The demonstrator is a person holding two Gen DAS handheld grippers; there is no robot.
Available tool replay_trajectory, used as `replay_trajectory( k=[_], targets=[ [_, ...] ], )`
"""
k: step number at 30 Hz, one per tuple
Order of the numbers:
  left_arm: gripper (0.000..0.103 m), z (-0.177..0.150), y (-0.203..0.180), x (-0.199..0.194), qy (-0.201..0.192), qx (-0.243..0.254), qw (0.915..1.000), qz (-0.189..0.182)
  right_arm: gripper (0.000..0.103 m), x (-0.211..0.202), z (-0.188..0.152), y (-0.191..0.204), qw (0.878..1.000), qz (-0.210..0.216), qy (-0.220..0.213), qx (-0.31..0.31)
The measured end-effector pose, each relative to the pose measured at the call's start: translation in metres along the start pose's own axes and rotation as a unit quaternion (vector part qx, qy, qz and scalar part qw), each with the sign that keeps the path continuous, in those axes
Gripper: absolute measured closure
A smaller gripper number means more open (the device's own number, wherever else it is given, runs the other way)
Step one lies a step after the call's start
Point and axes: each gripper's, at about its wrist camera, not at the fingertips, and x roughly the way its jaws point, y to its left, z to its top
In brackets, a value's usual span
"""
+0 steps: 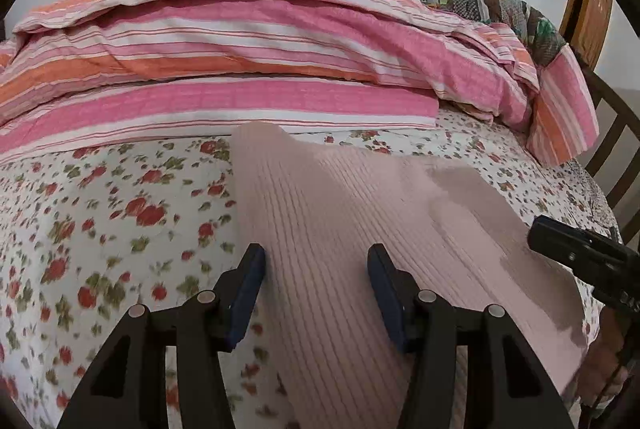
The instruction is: Fold small clothes
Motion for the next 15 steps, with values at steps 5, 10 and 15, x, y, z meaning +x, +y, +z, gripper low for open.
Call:
replay_trajectory(
  k=[5, 10, 15],
  targets=[
    [0.052, -0.010, 0.000, -0.016, -0.006, -0.008, 0.9999, -0.004, 0.069, -0.011, -0.018, 0.008, 1.000, -0.009, 0.008, -0.009],
    [0.052, -0.021, -0.004, -0.029, -0.009, -0.006, 0.9999, -0.001, 0.069, -0.012, -0.035, 0.007, 1.000, -0.023, 0.017, -0.003],
    [0.052, -0.037, -0.009, -0.042, -0.010, 0.004, 0.9999, 0.001, 0.069, -0.016, -0.043, 0.006, 0.999, -0.026, 0.016, 0.008]
  ],
)
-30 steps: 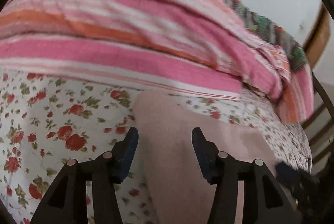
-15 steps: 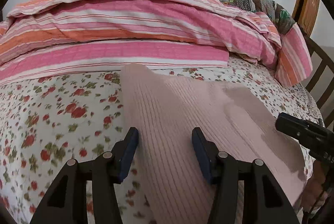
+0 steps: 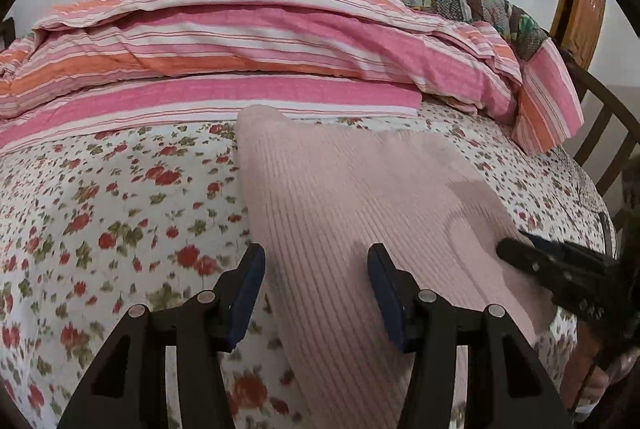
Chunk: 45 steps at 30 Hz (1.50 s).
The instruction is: Fold small clothes
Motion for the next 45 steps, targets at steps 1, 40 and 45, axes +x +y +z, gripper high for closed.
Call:
replay_trajectory(
  k=[1, 40, 45],
  targets=[
    [0.051, -0.004, -0.001, -0.003, -0.001, 0.000, 1.0000, -0.002, 0.069, 0.001, -0.001, -0.001, 1.000, 0.002, 0.000, 0.004],
    [0.042, -0.019, -0.007, 0.005, -0.001, 0.003, 0.9997, 0.026, 0.081, 0.006, -0.023, 0.038, 0.996, -0.040, -0.036, -0.066],
    [0.033, -0.029, 0.003, 0.011, -0.004, -0.028, 0.9995, 0.010, 0.081, 0.013, -0.030, 0.035, 0.996, -0.046, -0.037, -0.067]
  ],
)
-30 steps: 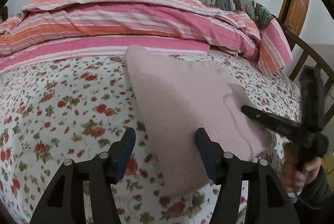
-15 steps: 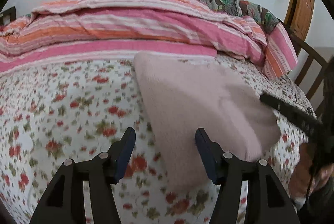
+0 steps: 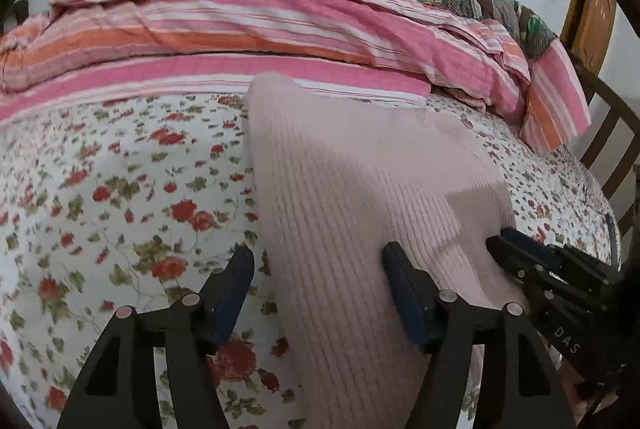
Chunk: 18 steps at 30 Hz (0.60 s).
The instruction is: Fold small clothes
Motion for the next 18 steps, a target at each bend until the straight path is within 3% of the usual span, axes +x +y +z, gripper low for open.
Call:
replay_trajectory(
  k=[6, 12, 18],
  targets=[
    [0.032, -0.008, -0.013, -0.002, -0.027, 0.036, 0.9981, 0.042, 0.081, 0.003, -0.003, 0.000, 1.000, -0.010, 0.001, 0.007],
    [0.031, -0.009, -0.006, 0.000, -0.023, 0.013, 0.9995, 0.018, 0.081, 0.003, -0.006, 0.003, 1.000, -0.020, 0.000, 0.020],
    [0.031, -0.013, -0.011, -0.001, -0.035, 0.022, 0.9987, 0.029, 0.081, 0.004, -0.006, 0.007, 0.999, -0.030, 0.001, 0.015]
  ],
)
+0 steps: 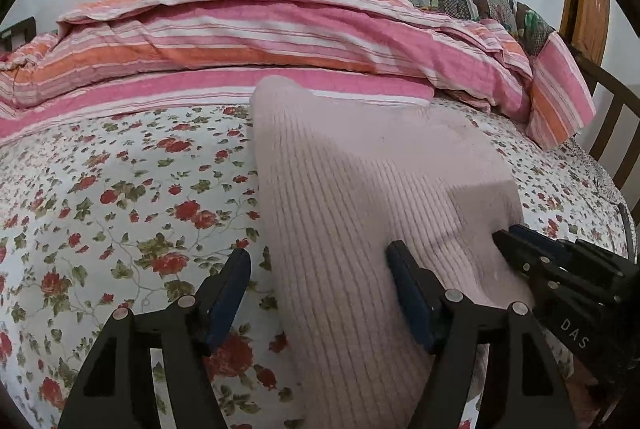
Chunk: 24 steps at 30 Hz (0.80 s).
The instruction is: Fold small clothes
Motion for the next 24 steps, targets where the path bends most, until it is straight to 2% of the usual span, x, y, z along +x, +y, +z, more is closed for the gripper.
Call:
replay_trajectory(
  k=[9, 16, 18, 20, 22, 24],
  targets=[
    [0.030, 0.000, 0.001, 0.000, -0.003, -0.004, 1.0000, -0.005, 0.081, -0.001, -0.003, 0.003, 1.000, -0.009, -0.010, -0.007],
    [0.033, 0.020, 0.007, -0.016, -0.022, 0.008, 0.9997, -0.010, 0.079, -0.014, 0.013, -0.005, 1.000, 0.022, 0.006, -0.002],
    [0.034, 0.033, 0.011, -0.015, -0.023, -0.001, 0.9997, -0.009, 0.076, -0.023, 0.024, -0.002, 0.999, 0.024, -0.014, -0.017],
    [0.036, 0.047, 0.015, -0.011, -0.017, -0.017, 0.9995, -0.019, 0.060, -0.029, 0.036, 0.001, 0.999, 0.030, -0.036, -0.021],
    [0.036, 0.054, 0.016, -0.003, -0.005, -0.019, 0.9997, -0.017, 0.058, -0.029, 0.047, 0.003, 0.998, 0.043, -0.051, -0.015],
    [0.033, 0.055, 0.016, 0.011, 0.016, -0.010, 0.9998, 0.007, 0.058, -0.018, 0.057, 0.006, 0.998, 0.038, -0.046, -0.016]
  ],
)
